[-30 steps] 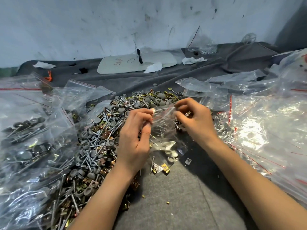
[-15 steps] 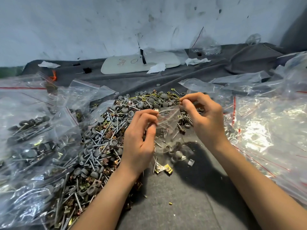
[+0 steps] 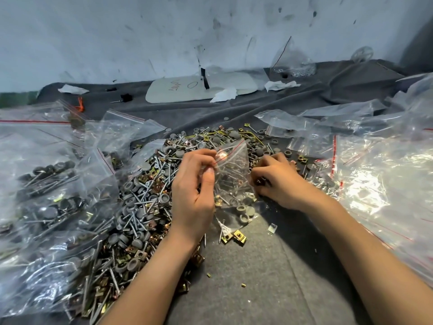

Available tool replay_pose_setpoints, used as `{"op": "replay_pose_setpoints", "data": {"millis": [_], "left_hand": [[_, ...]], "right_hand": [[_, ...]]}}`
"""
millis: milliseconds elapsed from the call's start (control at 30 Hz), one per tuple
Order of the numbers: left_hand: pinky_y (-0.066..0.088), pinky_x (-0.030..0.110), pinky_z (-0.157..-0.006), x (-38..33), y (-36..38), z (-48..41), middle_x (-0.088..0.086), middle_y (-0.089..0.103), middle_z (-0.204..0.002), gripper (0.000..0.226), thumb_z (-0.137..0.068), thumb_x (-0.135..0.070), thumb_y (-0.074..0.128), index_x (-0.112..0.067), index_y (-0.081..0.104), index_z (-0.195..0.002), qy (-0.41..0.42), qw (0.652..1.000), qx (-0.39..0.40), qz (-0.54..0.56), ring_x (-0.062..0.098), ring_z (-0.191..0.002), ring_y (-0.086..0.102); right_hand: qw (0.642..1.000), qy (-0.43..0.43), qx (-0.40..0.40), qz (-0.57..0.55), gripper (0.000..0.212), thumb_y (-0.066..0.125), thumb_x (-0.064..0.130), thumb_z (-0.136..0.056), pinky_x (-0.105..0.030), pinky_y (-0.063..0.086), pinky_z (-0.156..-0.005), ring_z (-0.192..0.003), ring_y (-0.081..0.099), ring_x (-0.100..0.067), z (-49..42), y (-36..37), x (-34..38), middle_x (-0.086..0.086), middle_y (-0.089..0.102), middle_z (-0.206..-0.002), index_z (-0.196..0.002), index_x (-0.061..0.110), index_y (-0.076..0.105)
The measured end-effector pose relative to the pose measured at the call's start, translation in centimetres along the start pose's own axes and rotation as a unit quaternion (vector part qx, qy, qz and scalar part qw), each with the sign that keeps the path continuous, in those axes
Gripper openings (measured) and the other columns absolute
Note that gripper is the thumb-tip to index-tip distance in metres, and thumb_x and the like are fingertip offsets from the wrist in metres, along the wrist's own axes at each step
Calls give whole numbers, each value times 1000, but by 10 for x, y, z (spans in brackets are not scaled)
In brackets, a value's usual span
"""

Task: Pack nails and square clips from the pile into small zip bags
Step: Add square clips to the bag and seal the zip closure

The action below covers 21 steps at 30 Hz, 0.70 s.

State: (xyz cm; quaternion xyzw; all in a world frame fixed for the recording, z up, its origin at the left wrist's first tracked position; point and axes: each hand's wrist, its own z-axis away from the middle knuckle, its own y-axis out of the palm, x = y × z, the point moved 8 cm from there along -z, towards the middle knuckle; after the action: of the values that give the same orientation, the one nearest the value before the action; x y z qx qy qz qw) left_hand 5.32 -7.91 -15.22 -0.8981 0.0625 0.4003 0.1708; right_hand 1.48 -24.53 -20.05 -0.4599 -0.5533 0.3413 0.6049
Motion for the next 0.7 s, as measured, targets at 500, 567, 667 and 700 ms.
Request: {"op": "replay_pose_setpoints", "data": {"millis": [500,567,667,700], "left_hand": [[40,9,-88,-9,12,4,8,58,-107,13,-85,-6,49,-2,62,-87,73,993,66,-70,4,-101,54],[40,9,-87,-9,11,4,7,58,-107,16,-86,-10,48,-3,62,-87,73,993,63,-65,4,-101,54],[40,9,-85,-7,11,3,6,58,-108,11,-85,-1,51,-3,62,-87,61,994,58,-64,3,-101,54],[40,10,-84,-7,11,3,5,58,-108,11,-85,0,52,-3,62,-87,58,995,56,-63,3,-100,55]], "right_hand": [[889,-198,-379,-164,8,62,0,-87,-23,45,-79,-87,57,-21,37,-74,42,2,59,-91,-94,3,64],[892,-204,-375,-149,12,64,0,-86,-30,48,-80,-89,58,-23,37,-72,46,1,60,-94,-98,0,65],[893,-198,-363,-178,30,66,4,-85,-30,48,-85,-94,61,-24,36,-69,45,-2,63,-100,-114,1,60],[892,-195,-362,-186,35,66,5,-85,-27,47,-87,-96,61,-23,36,-69,44,-5,64,-102,-119,1,57]]}}
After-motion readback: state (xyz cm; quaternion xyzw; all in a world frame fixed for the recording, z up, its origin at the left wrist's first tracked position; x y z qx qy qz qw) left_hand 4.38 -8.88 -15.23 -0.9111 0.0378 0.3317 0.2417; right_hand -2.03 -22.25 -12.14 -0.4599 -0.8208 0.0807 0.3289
